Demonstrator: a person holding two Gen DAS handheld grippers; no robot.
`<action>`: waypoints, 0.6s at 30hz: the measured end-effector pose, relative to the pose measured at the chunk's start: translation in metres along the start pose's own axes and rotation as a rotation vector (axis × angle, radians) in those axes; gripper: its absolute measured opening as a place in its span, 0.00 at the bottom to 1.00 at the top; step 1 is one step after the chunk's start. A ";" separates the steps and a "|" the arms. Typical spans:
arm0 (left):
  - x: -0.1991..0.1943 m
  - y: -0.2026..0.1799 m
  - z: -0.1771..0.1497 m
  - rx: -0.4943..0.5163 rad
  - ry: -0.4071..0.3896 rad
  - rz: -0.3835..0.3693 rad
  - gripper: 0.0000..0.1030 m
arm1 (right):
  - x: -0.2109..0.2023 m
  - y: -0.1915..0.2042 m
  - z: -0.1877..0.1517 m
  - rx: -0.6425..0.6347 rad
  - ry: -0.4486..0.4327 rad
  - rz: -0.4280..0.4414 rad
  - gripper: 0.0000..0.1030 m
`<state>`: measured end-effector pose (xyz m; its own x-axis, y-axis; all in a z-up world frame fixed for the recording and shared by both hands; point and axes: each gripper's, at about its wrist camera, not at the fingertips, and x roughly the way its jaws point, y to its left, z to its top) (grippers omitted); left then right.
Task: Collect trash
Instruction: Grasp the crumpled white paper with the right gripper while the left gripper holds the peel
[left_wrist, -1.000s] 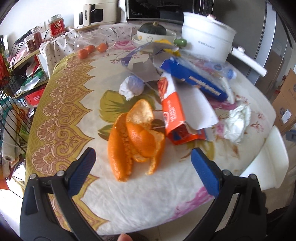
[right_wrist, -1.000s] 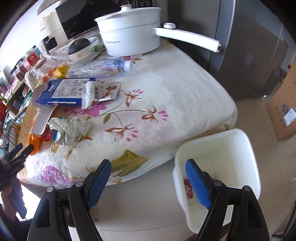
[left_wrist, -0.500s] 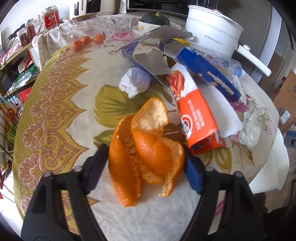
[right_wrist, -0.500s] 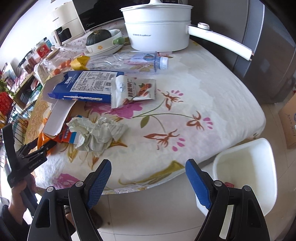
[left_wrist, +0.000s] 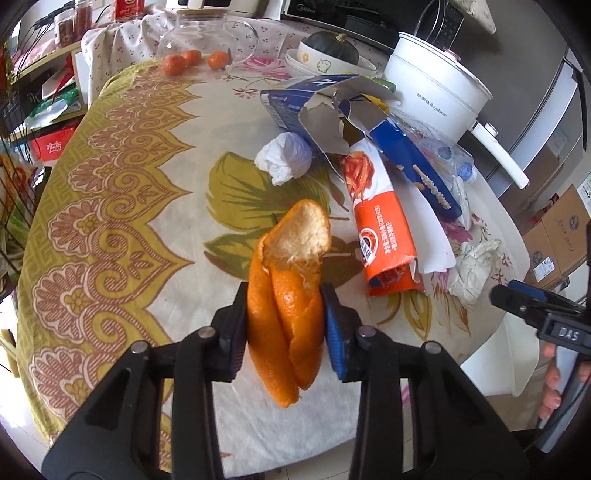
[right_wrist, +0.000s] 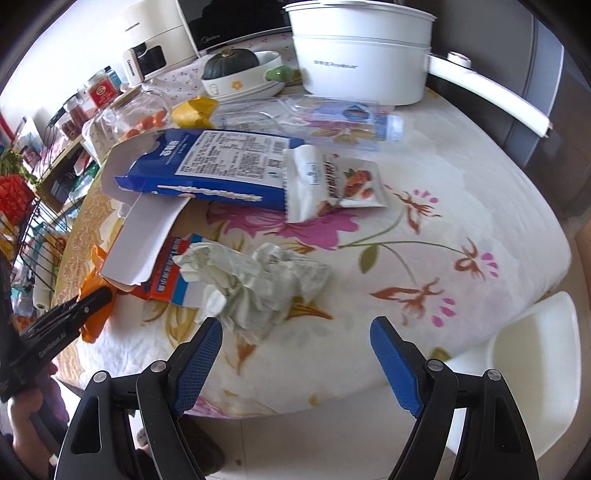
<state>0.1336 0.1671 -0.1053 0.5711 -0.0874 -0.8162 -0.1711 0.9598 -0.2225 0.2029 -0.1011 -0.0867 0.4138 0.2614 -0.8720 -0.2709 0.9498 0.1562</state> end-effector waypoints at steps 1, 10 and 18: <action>-0.002 0.000 -0.001 0.003 0.000 0.003 0.37 | 0.004 0.004 0.002 -0.005 -0.004 0.003 0.81; -0.015 -0.002 -0.003 0.026 -0.004 0.008 0.37 | 0.035 0.015 0.011 0.045 -0.006 0.036 0.82; -0.017 -0.007 -0.006 0.052 -0.004 0.010 0.37 | 0.035 0.009 0.016 0.057 -0.047 0.055 0.63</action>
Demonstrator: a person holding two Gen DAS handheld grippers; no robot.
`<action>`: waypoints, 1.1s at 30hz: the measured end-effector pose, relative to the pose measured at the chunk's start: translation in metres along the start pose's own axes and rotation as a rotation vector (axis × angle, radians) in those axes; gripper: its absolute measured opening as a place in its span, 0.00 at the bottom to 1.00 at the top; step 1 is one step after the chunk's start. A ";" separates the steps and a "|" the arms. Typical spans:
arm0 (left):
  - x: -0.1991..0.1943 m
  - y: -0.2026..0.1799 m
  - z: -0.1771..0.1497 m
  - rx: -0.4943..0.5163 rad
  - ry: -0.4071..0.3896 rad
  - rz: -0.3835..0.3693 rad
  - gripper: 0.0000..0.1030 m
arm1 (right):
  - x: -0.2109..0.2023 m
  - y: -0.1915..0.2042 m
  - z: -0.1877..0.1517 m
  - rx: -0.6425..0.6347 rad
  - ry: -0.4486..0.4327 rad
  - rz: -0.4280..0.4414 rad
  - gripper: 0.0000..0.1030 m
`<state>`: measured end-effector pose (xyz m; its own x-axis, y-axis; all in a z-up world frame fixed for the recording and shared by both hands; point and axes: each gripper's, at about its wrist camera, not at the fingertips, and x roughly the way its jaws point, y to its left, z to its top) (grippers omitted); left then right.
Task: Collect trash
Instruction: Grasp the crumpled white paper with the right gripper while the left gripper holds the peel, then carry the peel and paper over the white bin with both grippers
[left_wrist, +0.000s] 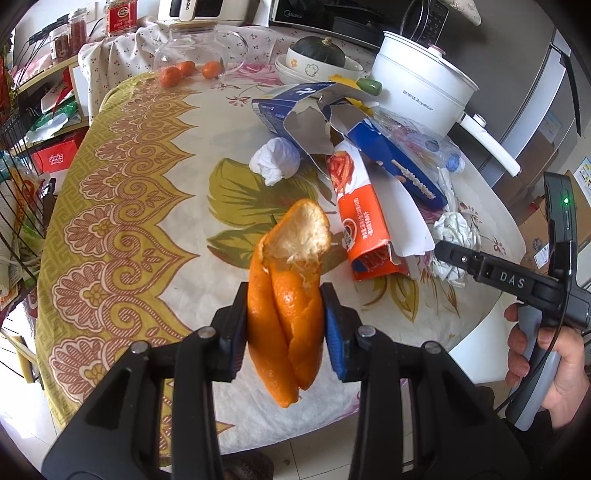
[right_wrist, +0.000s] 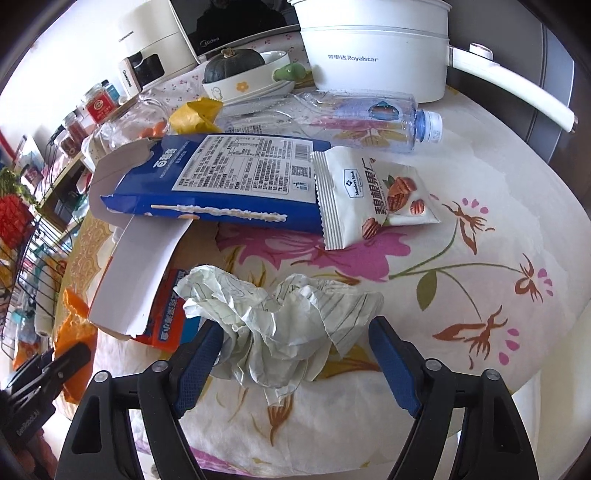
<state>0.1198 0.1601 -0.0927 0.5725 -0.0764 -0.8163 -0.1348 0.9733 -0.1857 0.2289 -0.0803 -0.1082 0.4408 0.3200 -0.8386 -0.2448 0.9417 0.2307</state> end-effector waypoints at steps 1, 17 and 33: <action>0.000 0.000 0.000 -0.001 0.001 0.001 0.37 | 0.000 0.000 0.001 -0.006 0.001 0.016 0.50; -0.016 -0.033 0.005 0.044 -0.031 -0.033 0.37 | -0.046 -0.013 -0.001 -0.099 -0.053 0.017 0.23; -0.020 -0.098 0.008 0.147 -0.048 -0.077 0.37 | -0.099 -0.083 -0.010 -0.045 -0.086 -0.074 0.24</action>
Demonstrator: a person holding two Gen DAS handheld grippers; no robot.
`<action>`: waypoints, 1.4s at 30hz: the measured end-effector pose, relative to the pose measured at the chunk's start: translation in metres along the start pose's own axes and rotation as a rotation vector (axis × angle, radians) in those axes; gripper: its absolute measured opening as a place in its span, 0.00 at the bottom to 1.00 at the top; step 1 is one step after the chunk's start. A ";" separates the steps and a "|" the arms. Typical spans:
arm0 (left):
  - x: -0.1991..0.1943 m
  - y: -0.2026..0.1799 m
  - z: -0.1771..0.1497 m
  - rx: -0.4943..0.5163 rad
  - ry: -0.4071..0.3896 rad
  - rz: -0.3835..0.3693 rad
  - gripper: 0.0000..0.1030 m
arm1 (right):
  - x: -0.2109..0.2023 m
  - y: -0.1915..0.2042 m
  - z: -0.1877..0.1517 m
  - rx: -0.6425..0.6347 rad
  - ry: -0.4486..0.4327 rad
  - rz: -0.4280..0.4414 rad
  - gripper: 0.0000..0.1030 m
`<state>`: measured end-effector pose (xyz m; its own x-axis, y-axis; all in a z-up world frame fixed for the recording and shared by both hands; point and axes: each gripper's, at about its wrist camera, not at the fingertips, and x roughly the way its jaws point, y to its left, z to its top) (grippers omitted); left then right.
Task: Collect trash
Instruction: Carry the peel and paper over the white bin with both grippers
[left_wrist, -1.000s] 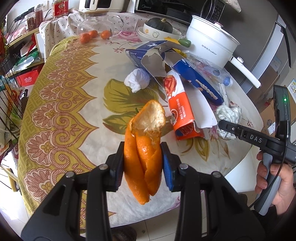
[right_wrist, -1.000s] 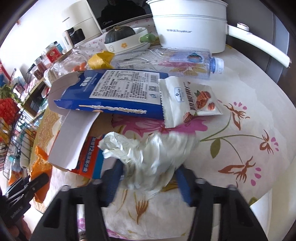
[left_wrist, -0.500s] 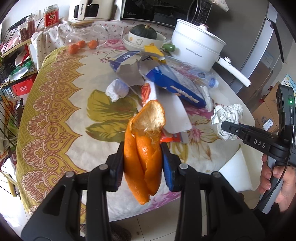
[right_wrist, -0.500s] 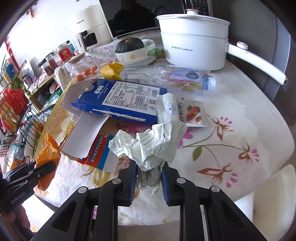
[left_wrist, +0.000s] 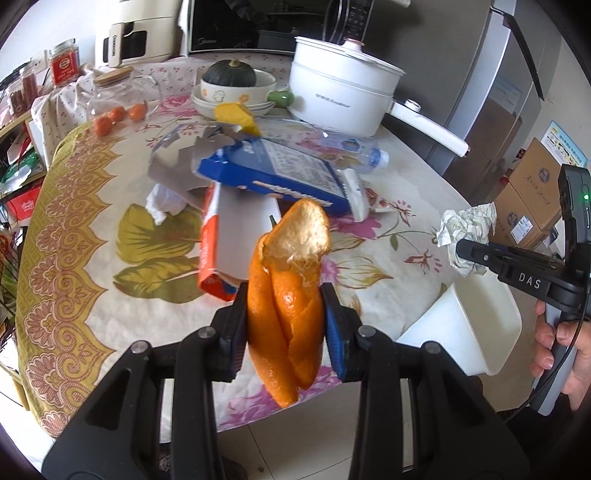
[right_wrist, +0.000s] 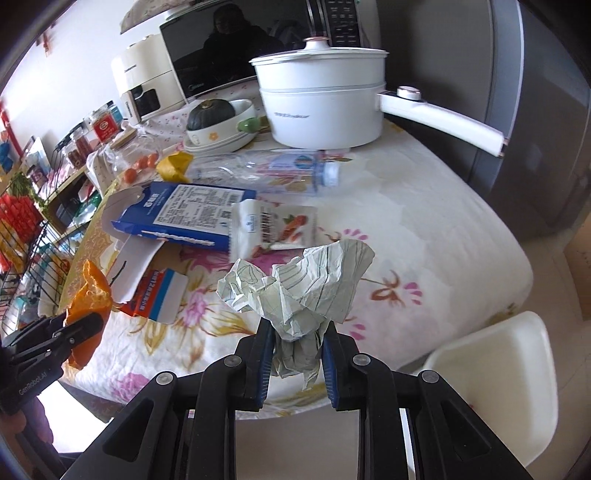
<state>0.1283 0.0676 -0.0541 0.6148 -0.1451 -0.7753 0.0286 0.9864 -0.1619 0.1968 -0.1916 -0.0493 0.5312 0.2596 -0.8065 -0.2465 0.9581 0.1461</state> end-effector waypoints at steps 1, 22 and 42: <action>0.001 -0.004 0.001 0.005 0.000 -0.002 0.37 | -0.003 -0.005 -0.001 0.003 -0.002 -0.005 0.24; 0.028 -0.116 0.009 0.125 0.027 -0.097 0.37 | -0.053 -0.095 -0.028 0.080 -0.024 -0.109 0.24; 0.084 -0.244 -0.011 0.239 0.122 -0.248 0.37 | -0.083 -0.214 -0.082 0.206 0.043 -0.230 0.24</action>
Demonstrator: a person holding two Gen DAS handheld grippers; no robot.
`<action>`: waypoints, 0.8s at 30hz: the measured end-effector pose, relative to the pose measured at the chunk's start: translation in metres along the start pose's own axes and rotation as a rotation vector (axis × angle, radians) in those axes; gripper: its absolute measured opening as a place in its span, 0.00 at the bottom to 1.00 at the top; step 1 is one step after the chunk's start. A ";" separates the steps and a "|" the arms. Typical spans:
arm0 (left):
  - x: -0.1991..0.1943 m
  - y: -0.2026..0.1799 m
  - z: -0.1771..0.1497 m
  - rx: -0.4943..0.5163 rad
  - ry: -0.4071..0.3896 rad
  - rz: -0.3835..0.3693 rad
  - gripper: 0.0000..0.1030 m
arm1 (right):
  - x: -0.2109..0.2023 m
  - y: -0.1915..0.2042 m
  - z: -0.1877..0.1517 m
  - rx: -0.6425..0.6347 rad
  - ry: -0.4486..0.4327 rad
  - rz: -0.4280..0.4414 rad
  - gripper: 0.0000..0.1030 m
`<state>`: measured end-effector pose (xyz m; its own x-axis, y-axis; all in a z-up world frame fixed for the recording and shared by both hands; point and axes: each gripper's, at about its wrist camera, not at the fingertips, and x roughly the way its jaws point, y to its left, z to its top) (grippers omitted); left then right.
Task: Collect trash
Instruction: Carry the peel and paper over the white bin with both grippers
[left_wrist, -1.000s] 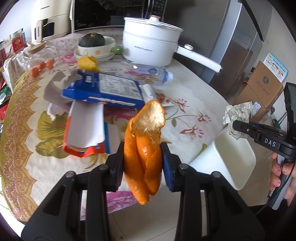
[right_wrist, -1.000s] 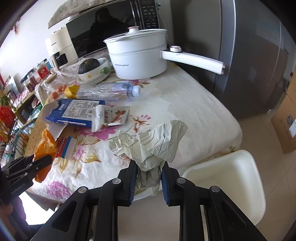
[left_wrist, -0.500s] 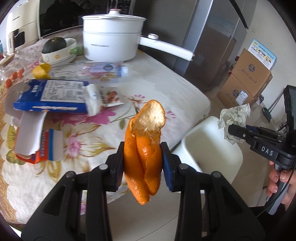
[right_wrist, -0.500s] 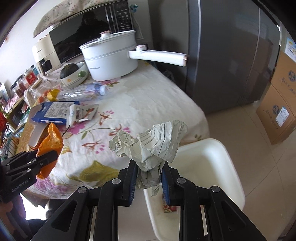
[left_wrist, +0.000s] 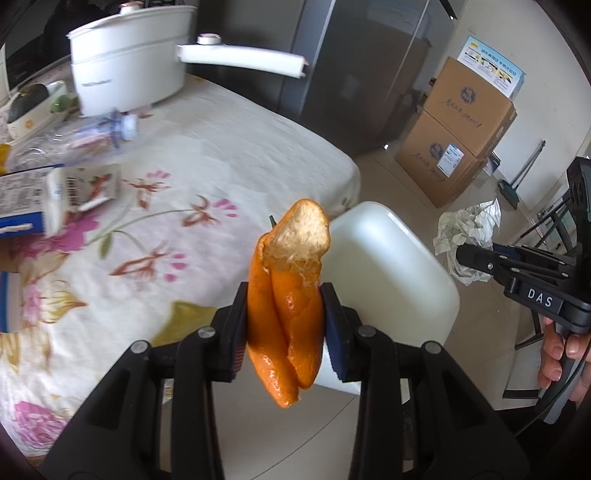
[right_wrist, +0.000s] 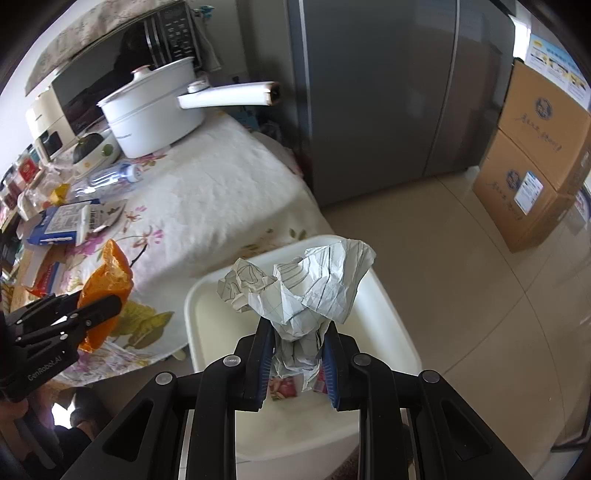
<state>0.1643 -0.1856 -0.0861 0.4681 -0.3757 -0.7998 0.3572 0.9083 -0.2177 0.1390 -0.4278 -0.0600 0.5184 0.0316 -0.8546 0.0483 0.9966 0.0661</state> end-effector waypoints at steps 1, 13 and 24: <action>0.005 -0.005 0.000 0.002 0.007 -0.008 0.37 | 0.001 -0.005 -0.001 0.007 0.006 -0.006 0.24; 0.041 -0.041 0.000 0.027 0.045 -0.081 0.45 | 0.006 -0.040 -0.017 0.041 0.057 -0.062 0.24; 0.031 -0.030 0.003 0.027 0.022 0.051 0.85 | 0.010 -0.036 -0.017 0.036 0.075 -0.071 0.25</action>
<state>0.1701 -0.2251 -0.1025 0.4686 -0.3245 -0.8216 0.3551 0.9208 -0.1612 0.1279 -0.4620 -0.0799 0.4472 -0.0320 -0.8939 0.1141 0.9932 0.0215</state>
